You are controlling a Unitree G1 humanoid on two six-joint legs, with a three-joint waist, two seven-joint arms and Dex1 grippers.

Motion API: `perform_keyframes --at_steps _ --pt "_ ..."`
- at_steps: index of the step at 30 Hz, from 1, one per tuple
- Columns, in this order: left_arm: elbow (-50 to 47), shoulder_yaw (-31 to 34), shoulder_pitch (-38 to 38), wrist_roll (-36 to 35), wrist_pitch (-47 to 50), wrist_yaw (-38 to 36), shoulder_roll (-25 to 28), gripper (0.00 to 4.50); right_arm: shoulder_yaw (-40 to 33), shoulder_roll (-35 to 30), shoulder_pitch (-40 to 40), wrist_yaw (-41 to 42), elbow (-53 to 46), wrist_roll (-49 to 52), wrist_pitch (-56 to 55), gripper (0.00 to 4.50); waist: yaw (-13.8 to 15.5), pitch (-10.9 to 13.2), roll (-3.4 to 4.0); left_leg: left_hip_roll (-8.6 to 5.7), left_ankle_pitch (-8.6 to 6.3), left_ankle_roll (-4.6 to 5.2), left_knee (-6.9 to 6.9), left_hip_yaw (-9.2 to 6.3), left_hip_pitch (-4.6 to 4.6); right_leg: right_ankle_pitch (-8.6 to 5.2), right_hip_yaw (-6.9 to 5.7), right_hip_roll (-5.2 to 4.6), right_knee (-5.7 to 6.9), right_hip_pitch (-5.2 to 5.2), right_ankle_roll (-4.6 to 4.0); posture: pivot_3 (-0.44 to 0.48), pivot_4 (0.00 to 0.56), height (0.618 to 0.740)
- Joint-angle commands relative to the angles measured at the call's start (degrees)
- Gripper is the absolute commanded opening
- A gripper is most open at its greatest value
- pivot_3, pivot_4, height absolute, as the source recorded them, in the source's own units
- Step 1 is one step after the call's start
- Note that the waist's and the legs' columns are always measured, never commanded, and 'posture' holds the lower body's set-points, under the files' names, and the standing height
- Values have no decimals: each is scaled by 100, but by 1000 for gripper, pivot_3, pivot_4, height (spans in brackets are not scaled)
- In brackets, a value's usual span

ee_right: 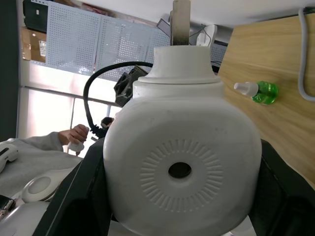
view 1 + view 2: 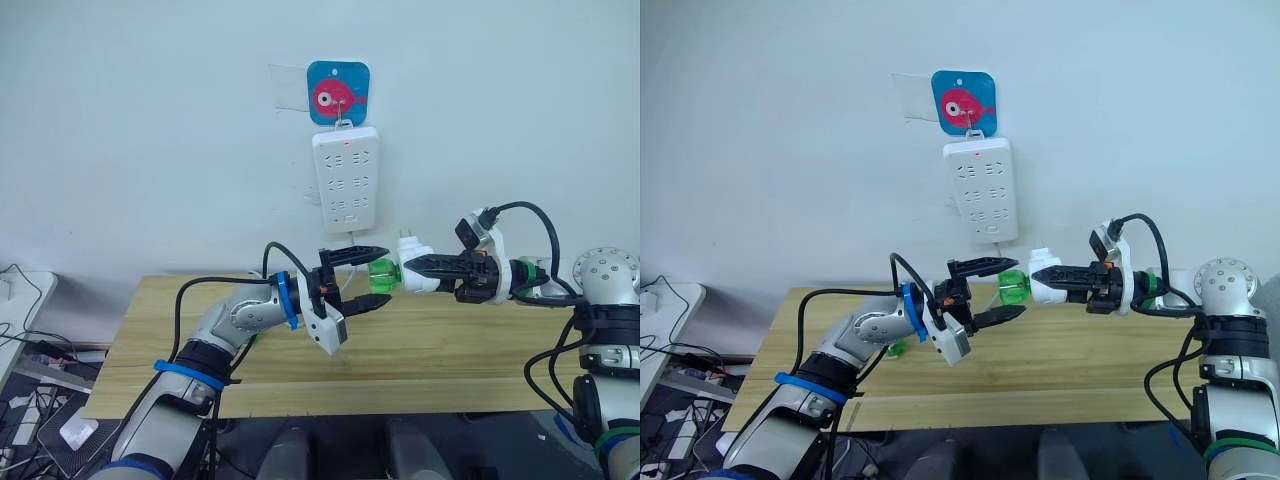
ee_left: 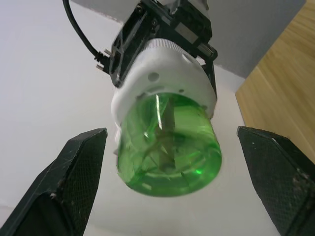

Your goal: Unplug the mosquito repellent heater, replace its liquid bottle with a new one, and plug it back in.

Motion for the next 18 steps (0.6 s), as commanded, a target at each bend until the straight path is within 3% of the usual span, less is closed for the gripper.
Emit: perform_keyframes --at_steps 1,3,4,8,11,13,18 --pt "-28 -79 -108 -123 -76 98 66 3302 -56 -45 -1 1 -186 262 44 2978 -1 0 0 0 0 0 0 0 0 0 0 0 0 0 0 -87 150 740" --pt "-15 -123 -105 -235 -39 60 86 2654 -53 -47 -8 0 -181 255 44 2978 -1 0 0 1 0 0 0 -1 0 0 -1 2 0 0 0 -87 150 740" --pt "-60 -276 -36 -757 141 -220 109 2354 -51 -52 -16 7 -172 234 44 2978 -1 0 0 1 0 0 0 -1 0 0 -1 2 0 0 0 -87 150 740" --pt "-673 -601 279 -2643 1339 -1198 126 2251 29 -158 46 156 -328 99 44 2978 -23 0 0 2 0 0 0 -1 -1 0 0 1 0 -1 0 -85 152 740" --pt "-2196 -664 608 -4780 4366 -1973 337 2251 162 -324 118 432 -618 -120 16 2978 -58 1 1 4 0 0 0 -5 -7 -1 -1 -1 0 -4 0 -80 155 740" --pt "-2890 -545 669 -5900 6094 -2102 515 2251 286 -443 152 651 -773 -277 -90 2978 -86 4 2 5 0 1 5 -19 -23 -1 -9 -1 0 -11 1 -77 157 740" --pt "-3011 322 475 -9436 10112 -1556 795 2251 449 -494 111 1010 -870 -561 -285 2978 -154 6 2 13 0 1 10 -33 -21 -3 -12 30 9 -9 4 -73 156 740"
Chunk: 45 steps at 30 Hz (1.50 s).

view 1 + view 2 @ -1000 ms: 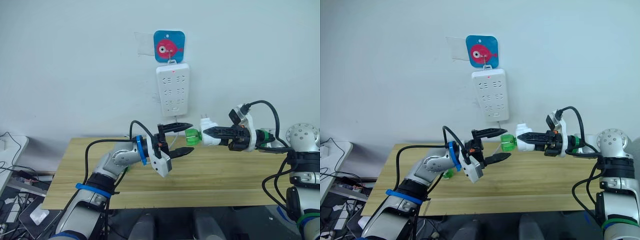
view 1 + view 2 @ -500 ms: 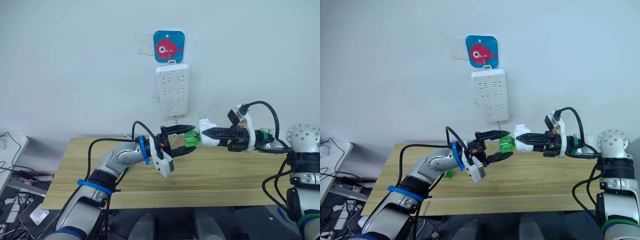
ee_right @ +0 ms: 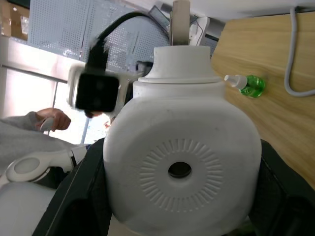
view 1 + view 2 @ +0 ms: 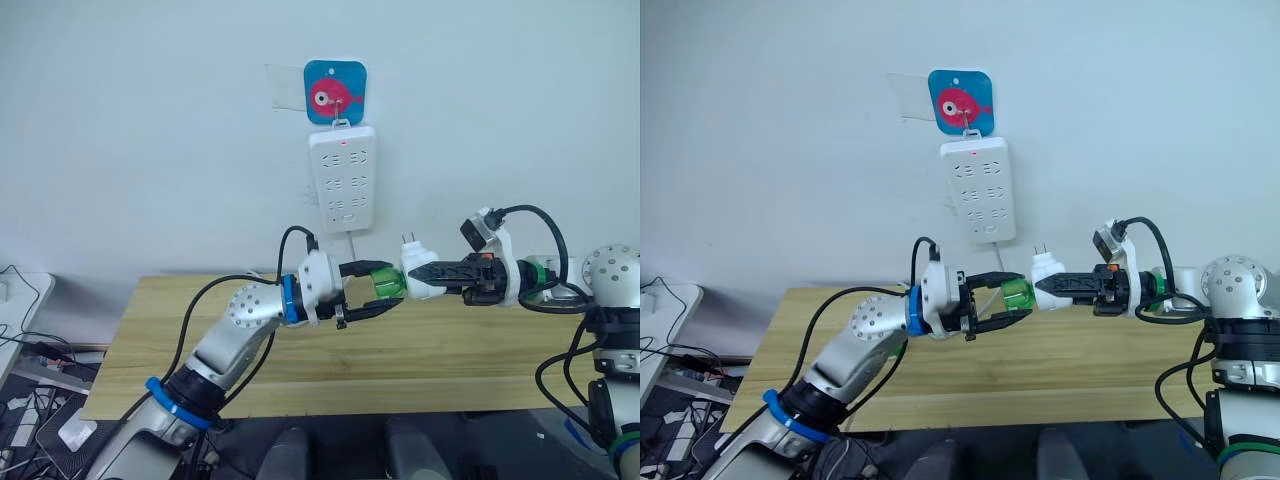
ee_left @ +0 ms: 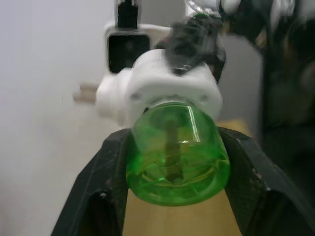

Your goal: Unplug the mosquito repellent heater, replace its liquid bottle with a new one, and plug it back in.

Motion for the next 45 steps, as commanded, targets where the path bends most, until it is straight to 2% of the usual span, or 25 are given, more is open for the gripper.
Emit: perform_keyframes --at_steps 1,4,10,24,26,31,36,38,41,42,45 --pt "153 1058 -180 -2632 2482 538 169 2251 59 -60 -3 237 -213 -160 -69 2978 -30 4 0 3 0 0 0 0 3 0 1 7 2 0 1 -73 156 740" --pt "273 1383 -93 -3431 3430 543 242 2251 57 -38 10 290 -293 -179 -44 2978 -87 5 1 13 0 0 0 -5 8 -1 1 23 5 0 0 -76 155 740" --pt "590 1872 71 -3875 4246 770 214 2251 35 -120 71 376 -381 -250 -53 2978 -125 5 1 11 1 -3 -1 1 11 -1 10 20 2 0 -3 -81 158 740" --pt "470 2027 139 -3197 4342 812 -95 2251 -35 -58 20 325 -291 -227 -14 2978 -104 5 1 9 2 -5 -1 10 12 0 18 15 0 0 -4 -81 153 740" --pt "458 2057 129 -3167 4355 796 -148 2997 -69 -11 10 282 -276 -192 18 2978 -104 5 1 9 2 -5 -1 11 12 0 19 15 0 0 -4 -80 156 740" --pt "477 2220 110 -3018 4435 811 -277 4449 -229 121 -42 188 -191 -222 137 2978 -99 5 1 8 2 -4 -2 13 12 0 20 14 -1 0 -4 -82 160 740" --pt "321 2453 320 -2716 4406 654 -56 4479 -488 227 -62 50 106 -270 203 2978 -105 6 1 8 1 -4 -3 15 12 0 22 14 -2 0 -4 -84 165 740" --pt "-46 2476 459 -2208 4037 257 272 4479 -587 222 -78 2 264 -338 180 2978 -117 9 0 9 1 -4 -4 17 12 0 24 14 -2 -2 -5 -84 166 740" --pt "-1103 2013 754 -596 2534 -818 981 4479 -739 216 -123 -51 457 -413 218 2978 -116 22 5 10 2 -5 -9 19 12 0 24 15 -3 -4 -6 -68 167 740" --pt "-1271 1836 842 68 1797 -959 1035 4479 -770 216 -144 -49 507 -424 240 2978 -105 24 9 10 2 -6 -11 23 12 0 25 15 -7 -4 -8 -61 167 740" --pt "-940 1299 1026 2593 -1556 -842 736 4479 -785 273 -186 -46 561 -461 259 2978 2 36 36 3 2 -6 -15 44 17 3 39 3 -31 4 -13 -56 168 740"
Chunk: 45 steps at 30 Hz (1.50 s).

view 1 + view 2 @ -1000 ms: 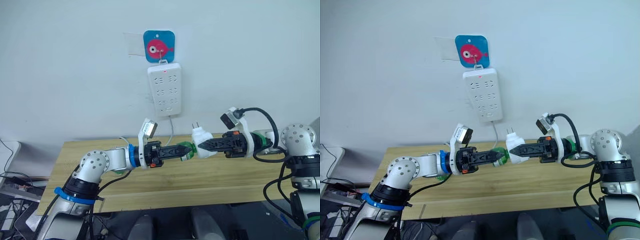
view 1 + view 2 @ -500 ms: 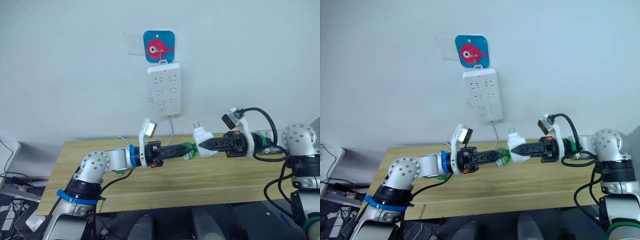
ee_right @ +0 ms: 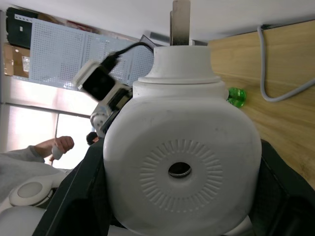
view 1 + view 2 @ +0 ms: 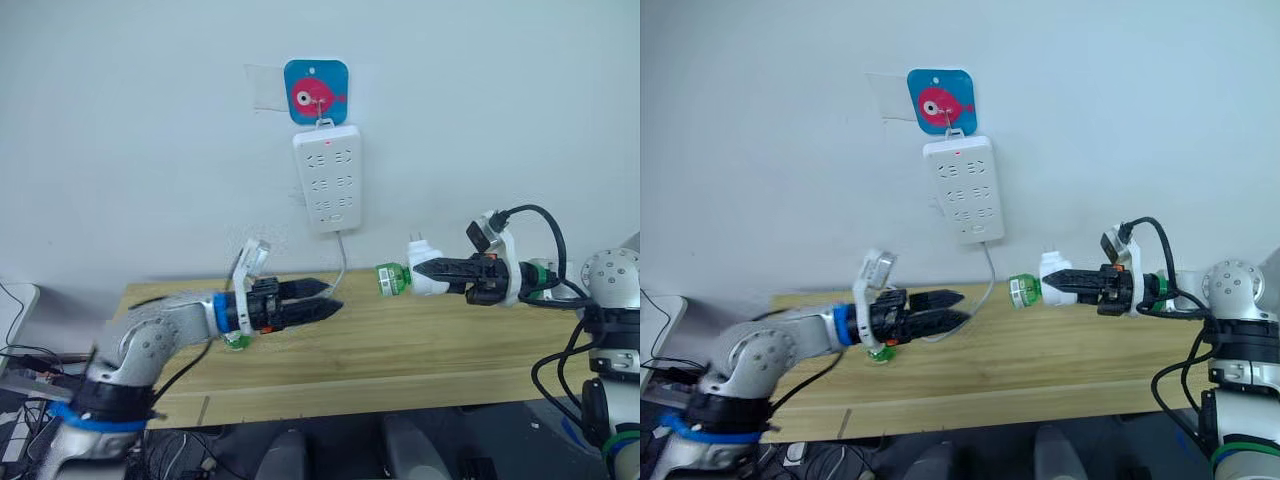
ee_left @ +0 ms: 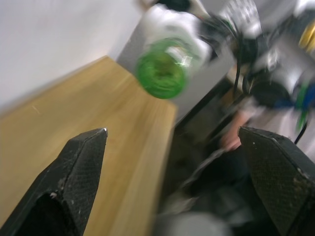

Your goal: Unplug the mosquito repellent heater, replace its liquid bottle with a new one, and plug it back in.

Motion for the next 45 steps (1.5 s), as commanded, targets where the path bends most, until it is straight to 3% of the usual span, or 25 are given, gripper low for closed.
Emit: perform_keyframes --at_steps 1,5,9,15,24,27,32,36,39,40,43,45 --pt "387 -480 115 2575 -3513 228 -411 4479 -180 63 -202 22 -2 50 46 2978 59 1 1 0 0 0 -1 6 3 0 3 -2 -4 1 -1 -55 168 740" --pt "1351 -632 52 4115 -6370 779 -909 4479 -172 152 -282 -38 73 139 46 2978 151 1 1 9 0 1 -6 9 -6 16 -6 -27 -42 3 -12 -54 168 740" --pt "2068 -635 -226 5062 -7858 1519 -1334 4479 -53 109 -312 -54 55 376 46 2978 190 1 1 -3 -2 4 -9 1 -28 23 -21 -52 -52 -7 -2 -52 168 740" --pt "2979 -604 -830 6142 -8696 2519 -1748 4479 96 87 -293 -172 -72 688 46 2978 199 1 1 -17 -3 8 6 -13 -62 29 -35 -58 -53 -23 9 -62 163 740" --pt "3570 -829 -1274 6483 -9084 3069 -1710 4479 157 72 -266 -369 -186 984 46 2978 169 1 1 -15 1 13 8 -14 -58 29 -36 -50 -34 -25 11 -72 158 740" --pt "3588 -933 -1323 6450 -9136 3095 -1674 3890 135 85 -255 -400 -211 967 46 2978 170 1 1 -17 2 14 11 -14 -58 29 -36 -47 -31 -25 11 -75 157 740" --pt "3619 -1056 -1328 6348 -9196 3074 -1583 2365 98 113 -235 -436 -232 938 46 2978 169 1 1 -16 2 14 11 -15 -57 29 -36 -34 -27 -26 11 -76 156 740" --pt "3489 -1369 -1271 5525 -8711 2526 -1437 2240 126 59 -224 -375 -277 878 46 2978 168 1 1 -15 2 14 13 -15 -57 29 -35 -34 -21 -27 11 -73 158 740" --pt "3087 -1639 -1123 4308 -7523 1662 -1328 2240 209 -54 -171 -219 -447 715 23 2978 160 1 1 -16 3 15 16 -15 -57 29 -34 -33 -10 -31 11 -75 158 740" --pt "2779 -1674 -1040 3711 -6742 1348 -1321 2240 248 -97 -154 -149 -516 643 -14 2978 156 1 1 -16 3 15 16 -15 -57 29 -34 -33 -9 -31 11 -71 158 740" --pt "1417 -1380 -919 654 -3063 1171 -1264 2240 306 -206 -177 41 -557 478 -144 2978 114 2 0 -15 3 15 18 -14 -64 27 -29 -34 4 -43 14 -69 157 740" --pt "1060 -1078 -925 -520 -1690 1178 -1164 2240 351 -246 -195 164 -561 379 -213 2978 94 2 0 -12 3 15 23 -28 -67 26 -37 -50 9 -45 16 -69 157 740"
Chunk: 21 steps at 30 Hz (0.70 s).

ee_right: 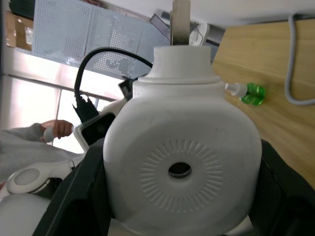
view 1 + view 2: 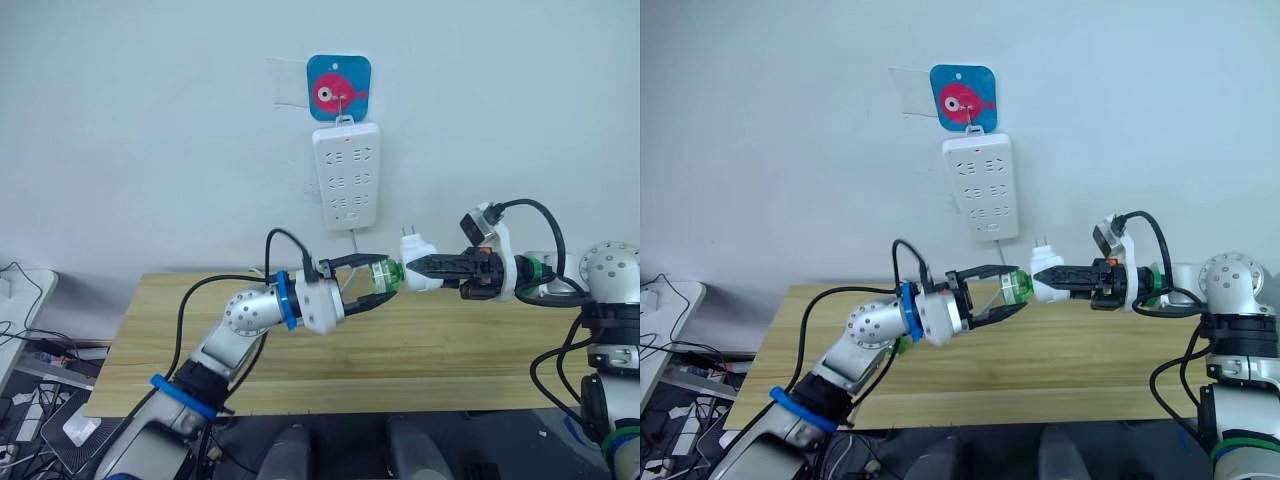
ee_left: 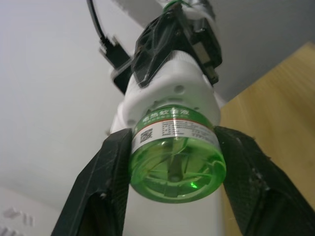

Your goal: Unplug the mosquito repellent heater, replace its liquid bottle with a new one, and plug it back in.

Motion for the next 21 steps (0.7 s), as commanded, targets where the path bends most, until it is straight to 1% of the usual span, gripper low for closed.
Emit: perform_keyframes --at_steps 1,3,5,7,9,11,15,17,19,21 --pt "-664 901 -105 -2495 2664 117 238 2240 81 -161 -9 364 -232 -89 18 2978 -32 0 0 2 1 0 0 -5 2 -1 -3 5 3 1 1 -62 155 740" --pt "-575 1215 -41 -3544 3807 159 332 2240 92 -179 -38 428 -235 -166 -36 2978 -77 0 0 8 1 0 0 -7 10 -2 0 42 12 5 1 -63 154 740" --pt "-392 1516 42 -4268 4672 186 406 2240 97 -213 -63 507 -252 -245 -58 2978 -100 0 0 15 2 0 1 -7 15 -5 4 60 20 6 2 -66 153 740" --pt "-255 1782 87 -4777 5296 274 414 2240 99 -255 -67 581 -262 -295 -61 2978 -128 0 0 19 2 0 1 -6 21 -7 8 66 25 6 -1 -69 153 740" --pt "-114 2015 192 -4993 5735 164 458 2240 96 -341 -43 640 -265 -374 -80 2978 -139 0 0 21 2 0 0 -6 22 -8 8 68 24 6 -3 -71 153 740" --pt "-23 2227 296 -5116 6070 101 495 2240 62 -425 -7 641 -248 -488 -107 2978 -142 0 0 20 2 -1 0 -6 21 -9 8 68 24 6 -5 -74 153 740" --pt "-247 2472 492 -4981 6366 -104 608 2240 -75 -724 76 523 -2 -900 -355 2978 -120 0 -1 17 3 -4 0 2 21 -9 18 64 20 6 -5 -67 161 740" --pt "-350 2589 582 -4888 6373 -91 598 2240 122 -966 237 436 167 -1468 -846 2978 -90 0 -1 16 4 -5 0 5 22 -9 19 62 20 7 -6 -65 163 740" --pt "-416 2681 664 -4852 6393 -30 534 2240 546 -1182 457 316 408 -2308 -1666 2978 -57 0 -1 16 3 -5 0 6 22 -9 19 62 16 8 -6 -63 165 740" --pt "-561 2592 781 -4556 6327 -99 545 2240 938 -1266 552 52 929 -3158 -2425 2978 -50 0 -1 16 3 -6 0 8 24 -9 18 60 13 10 -6 -53 166 740"
